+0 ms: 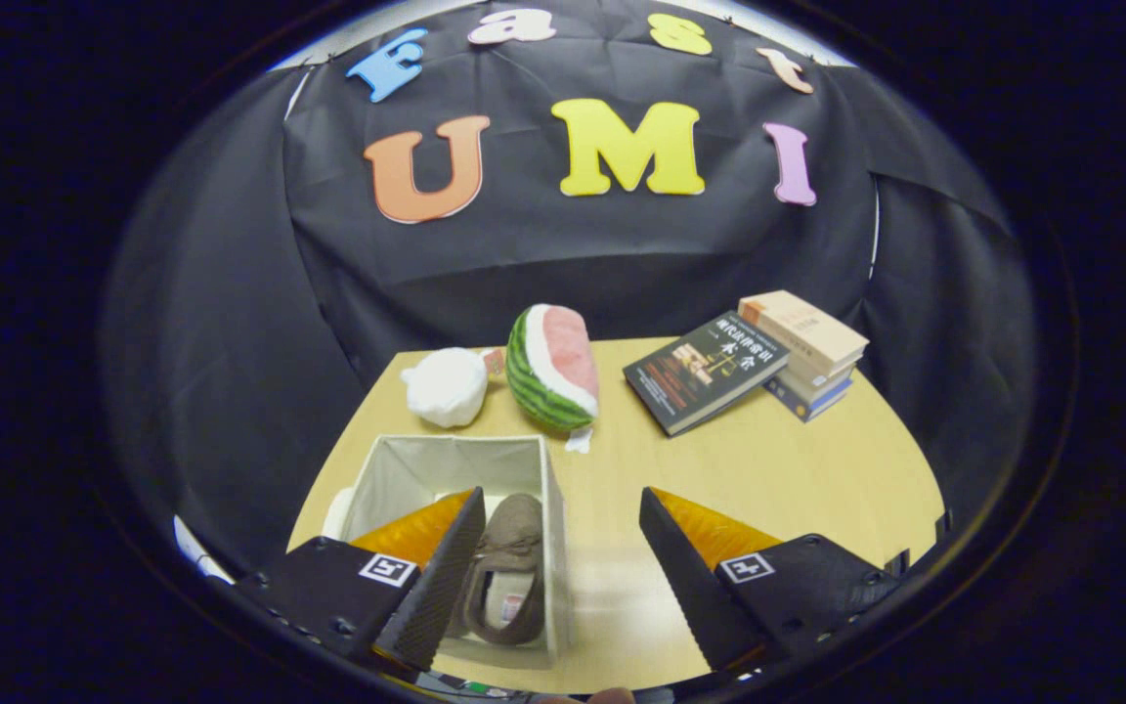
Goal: Open the storage box then place both shoes into the box .Put the left shoe in first, then the right shoe, with the right side of both shoes facing outward in a uniform manner.
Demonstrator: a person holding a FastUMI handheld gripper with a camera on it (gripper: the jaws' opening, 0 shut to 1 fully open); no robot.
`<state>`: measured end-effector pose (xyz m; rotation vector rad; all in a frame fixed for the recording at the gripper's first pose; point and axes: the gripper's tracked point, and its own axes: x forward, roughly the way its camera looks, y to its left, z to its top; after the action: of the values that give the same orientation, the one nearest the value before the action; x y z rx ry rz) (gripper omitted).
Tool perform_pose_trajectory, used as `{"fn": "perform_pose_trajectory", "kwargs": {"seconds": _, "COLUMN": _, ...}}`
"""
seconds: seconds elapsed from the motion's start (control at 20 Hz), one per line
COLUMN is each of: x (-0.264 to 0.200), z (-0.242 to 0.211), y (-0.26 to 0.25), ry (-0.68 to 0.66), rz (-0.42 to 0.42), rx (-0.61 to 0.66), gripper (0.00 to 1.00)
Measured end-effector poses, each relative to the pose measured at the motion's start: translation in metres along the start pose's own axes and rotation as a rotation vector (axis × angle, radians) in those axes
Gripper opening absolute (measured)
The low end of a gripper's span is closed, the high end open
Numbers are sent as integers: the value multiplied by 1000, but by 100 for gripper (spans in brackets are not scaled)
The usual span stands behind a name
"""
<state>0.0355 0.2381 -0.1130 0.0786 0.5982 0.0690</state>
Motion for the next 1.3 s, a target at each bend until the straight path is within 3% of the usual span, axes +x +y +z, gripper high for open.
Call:
{"fn": "perform_pose_trajectory", "kwargs": {"seconds": 0.3, "x": -42, "z": 31, "y": -84, "ry": -104, "rz": -32, "rx": 53, "gripper": 97}}
{"fn": "perform_pose_trajectory", "kwargs": {"seconds": 0.65, "x": -101, "z": 70, "y": -168, "ry": -306, "rz": -80, "rx": 22, "gripper": 96}}
{"fn": "perform_pose_trajectory", "kwargs": {"seconds": 0.95, "x": -134, "z": 83, "y": -190, "ry": -431, "rz": -86, "rx": 8, "gripper": 96}}
{"fn": "perform_pose_trajectory", "kwargs": {"seconds": 1.3, "x": -144, "z": 75, "y": -182, "ry": -476, "rz": -60, "rx": 31, "gripper": 96}}
